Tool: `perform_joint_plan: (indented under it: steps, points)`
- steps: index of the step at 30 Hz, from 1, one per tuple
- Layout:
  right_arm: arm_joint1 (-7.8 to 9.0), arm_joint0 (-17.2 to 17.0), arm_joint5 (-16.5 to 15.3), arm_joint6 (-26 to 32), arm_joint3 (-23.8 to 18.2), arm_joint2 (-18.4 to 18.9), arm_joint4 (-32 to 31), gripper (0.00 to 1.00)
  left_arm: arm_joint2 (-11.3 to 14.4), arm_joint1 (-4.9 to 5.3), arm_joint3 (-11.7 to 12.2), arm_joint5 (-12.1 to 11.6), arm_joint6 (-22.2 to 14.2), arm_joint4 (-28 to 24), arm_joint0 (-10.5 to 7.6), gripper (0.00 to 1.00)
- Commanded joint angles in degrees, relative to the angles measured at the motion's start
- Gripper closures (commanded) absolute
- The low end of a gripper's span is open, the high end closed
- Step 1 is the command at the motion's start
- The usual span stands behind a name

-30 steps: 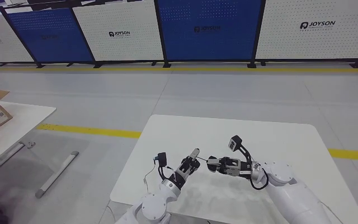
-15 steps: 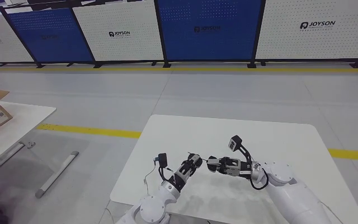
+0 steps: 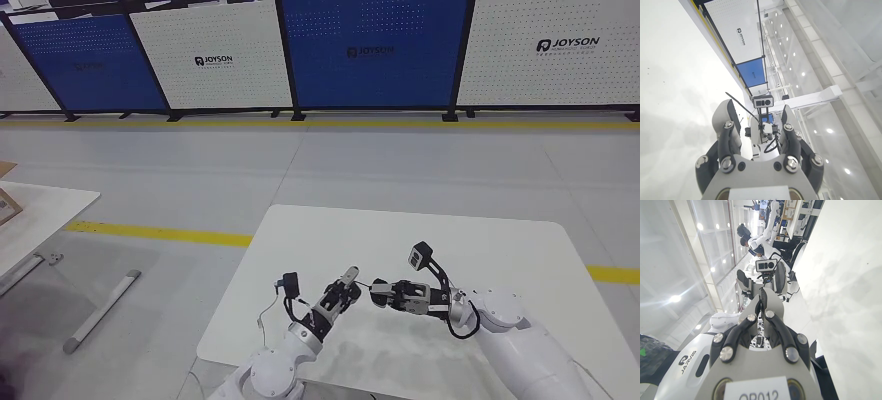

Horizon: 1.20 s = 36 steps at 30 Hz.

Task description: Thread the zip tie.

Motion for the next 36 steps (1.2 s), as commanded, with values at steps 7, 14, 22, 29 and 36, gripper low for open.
perform_joint_plan:
  steps: [7, 14, 22, 29, 36]
  points:
    - [0.0, 0.0, 0.0, 0.0, 0.0, 0.0, 0.0, 1.0, 0.0, 0.05, 0.06, 1.3, -3.1, -0.2, 0.24, 0.61]
    - [0.0, 0.0, 0.0, 0.0, 0.0, 0.0, 0.0, 1.0, 0.08, -0.2, 0.72, 1.22, -1.36, 0.5, -0.09, 0.68]
    - [0.0, 0.0, 0.0, 0.0, 0.0, 0.0, 0.0, 1.0, 0.09, -0.44, 1.5, 2.26, -0.95, 0.43, -0.58, 0.69]
    - [0.0, 0.0, 0.0, 0.0, 0.0, 0.0, 0.0, 1.0, -0.45, -0.47, 1.0, 2.12, -1.42, -0.01, -0.15, 0.78]
    - [0.0, 0.0, 0.0, 0.0, 0.0, 0.0, 0.0, 1.0, -0.66, -0.56, 1.05, 2.32, -2.46, -0.96, -0.22, 0.8]
